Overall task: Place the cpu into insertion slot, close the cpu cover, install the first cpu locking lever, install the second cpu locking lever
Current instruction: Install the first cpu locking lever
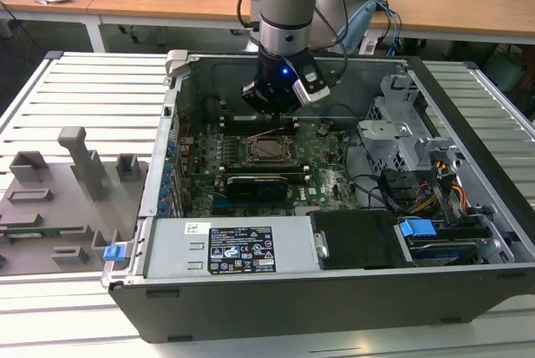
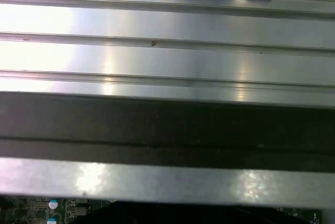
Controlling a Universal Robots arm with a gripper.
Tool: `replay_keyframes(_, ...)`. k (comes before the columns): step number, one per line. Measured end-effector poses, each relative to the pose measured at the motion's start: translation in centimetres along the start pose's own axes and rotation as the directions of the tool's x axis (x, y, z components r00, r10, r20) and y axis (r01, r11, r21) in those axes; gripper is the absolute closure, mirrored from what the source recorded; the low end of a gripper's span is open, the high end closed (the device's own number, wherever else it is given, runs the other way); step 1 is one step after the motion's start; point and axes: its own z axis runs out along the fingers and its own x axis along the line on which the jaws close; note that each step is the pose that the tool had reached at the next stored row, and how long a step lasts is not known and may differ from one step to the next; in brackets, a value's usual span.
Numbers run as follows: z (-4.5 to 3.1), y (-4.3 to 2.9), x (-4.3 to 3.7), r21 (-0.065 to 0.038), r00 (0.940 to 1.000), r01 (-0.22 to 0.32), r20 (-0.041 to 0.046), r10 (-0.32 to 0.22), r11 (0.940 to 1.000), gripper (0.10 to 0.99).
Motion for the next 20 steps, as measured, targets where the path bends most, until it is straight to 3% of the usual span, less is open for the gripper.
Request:
replay_keyframes(3, 0.60, -0.06, -0.16, 0.000, 1.0000, 0.000, 0.0000, 0.000, 1.0000, 0.980)
replay_keyframes(10, 1.22, -0.12, -0.31, 0.001, 1.0000, 0.000, 0.0000, 0.000, 1.0000, 0.980)
replay_keyframes(15, 1.49, -0.15, -0.40, 0.012, 1.0000, 0.000, -0.0007, 0.000, 0.9999, 0.980)
replay_keyframes(20, 1.70, -0.17, -0.48, 0.017, 1.0000, 0.000, -0.0008, 0.000, 0.9999, 0.980)
